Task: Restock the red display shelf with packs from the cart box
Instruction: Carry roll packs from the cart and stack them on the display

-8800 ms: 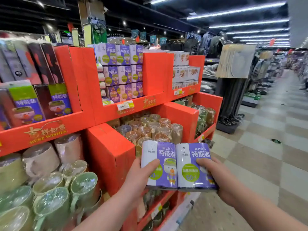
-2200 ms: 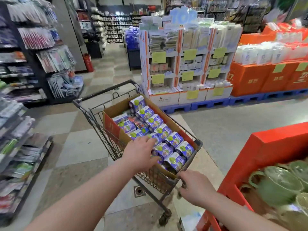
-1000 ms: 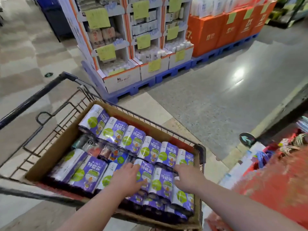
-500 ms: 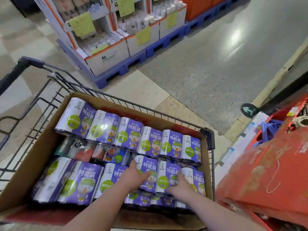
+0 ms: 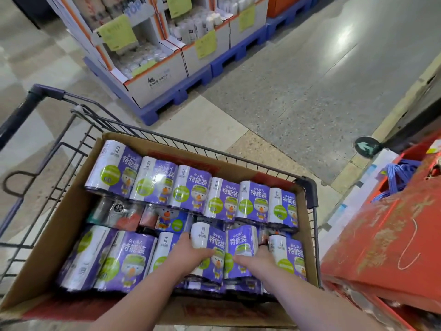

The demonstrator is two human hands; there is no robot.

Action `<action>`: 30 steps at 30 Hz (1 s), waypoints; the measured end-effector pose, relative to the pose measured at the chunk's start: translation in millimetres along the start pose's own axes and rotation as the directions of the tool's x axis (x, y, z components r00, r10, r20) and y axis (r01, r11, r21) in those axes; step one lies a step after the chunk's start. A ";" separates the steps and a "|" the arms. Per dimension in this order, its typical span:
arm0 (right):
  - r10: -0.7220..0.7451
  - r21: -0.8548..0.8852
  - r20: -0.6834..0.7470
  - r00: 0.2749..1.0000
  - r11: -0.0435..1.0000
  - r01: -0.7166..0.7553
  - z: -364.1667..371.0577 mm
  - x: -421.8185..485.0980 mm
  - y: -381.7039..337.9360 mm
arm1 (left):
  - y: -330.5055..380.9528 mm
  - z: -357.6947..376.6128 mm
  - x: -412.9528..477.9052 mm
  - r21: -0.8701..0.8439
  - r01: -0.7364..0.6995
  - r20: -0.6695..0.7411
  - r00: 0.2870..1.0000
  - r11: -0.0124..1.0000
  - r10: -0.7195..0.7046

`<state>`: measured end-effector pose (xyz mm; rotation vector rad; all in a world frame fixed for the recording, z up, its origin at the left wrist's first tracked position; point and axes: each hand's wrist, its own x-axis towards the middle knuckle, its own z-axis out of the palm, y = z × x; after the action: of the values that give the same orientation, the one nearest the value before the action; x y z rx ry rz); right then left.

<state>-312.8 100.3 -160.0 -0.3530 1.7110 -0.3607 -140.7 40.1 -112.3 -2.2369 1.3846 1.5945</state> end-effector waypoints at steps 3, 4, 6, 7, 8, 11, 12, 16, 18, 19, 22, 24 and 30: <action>-0.062 0.090 -0.045 0.997 0.994 0.066 -10.6 -6.8 3.6 | 0.3 6.5 -5.3 -0.093 -0.077 -0.023 0.997 0.993 0.075; -0.077 0.111 -0.071 0.994 0.990 0.085 -18.9 -13.0 4.2 | 3.5 9.7 -8.4 -0.116 -0.096 -0.033 0.995 0.989 0.092; -0.114 0.168 -0.123 0.986 0.977 0.134 -40.2 -24.6 7.2 | 11.5 16.1 -13.4 -0.156 -0.150 -0.043 0.988 0.976 0.145; -0.142 0.188 -0.152 0.978 0.967 0.170 -52.6 -32.1 9.3 | 17.6 20.8 -15.7 -0.180 -0.182 -0.039 0.983 0.967 0.178; -0.166 0.196 -0.192 0.967 0.959 0.203 -64.5 -40.1 11.3 | 24.9 26.1 -19.1 -0.199 -0.206 -0.026 0.978 0.958 0.205; -0.209 0.243 -0.275 0.938 0.929 0.278 -101.0 -64.4 24.4 | 48.7 48.6 -34.0 -0.238 -0.285 0.050 0.951 0.929 0.304; -0.215 0.268 -0.298 0.930 0.916 0.298 -111.6 -74.2 30.0 | 56.9 56.9 -41.1 -0.244 -0.304 0.077 0.941 0.921 0.331; -0.209 0.334 -0.397 0.894 0.874 0.353 -144.5 -110.1 62.1 | 80.2 94.3 -69.8 -0.255 -0.375 0.183 0.886 0.891 0.425; -0.187 0.370 -0.455 0.871 0.850 0.376 -160.6 -128.6 87.1 | 90.9 117.8 -92.5 -0.251 -0.405 0.226 0.858 0.879 0.461; -0.165 0.398 -0.477 0.863 0.835 0.380 -168.4 -137.8 100.7 | 94.7 129.5 -104.4 -0.250 -0.412 0.248 0.848 0.877 0.469; -0.139 0.437 -0.551 0.823 0.792 0.426 -189.9 -171.0 147.4 | 99.2 167.5 -141.3 -0.228 -0.439 0.337 0.802 0.869 0.494; -0.105 0.469 -0.598 0.795 0.758 0.453 -202.9 -196.8 182.1 | 95.9 194.5 -167.1 -0.225 -0.445 0.392 0.773 0.867 0.499; -0.037 0.513 -0.704 0.709 0.664 0.544 -234.3 -281.5 297.2 | 79.7 281.8 -273.8 -0.220 -0.539 0.527 0.635 0.813 0.564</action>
<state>-507.2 498.7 0.9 0.0760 2.0107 -1.5111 -415.5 307.3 5.4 -1.1558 1.9211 2.2276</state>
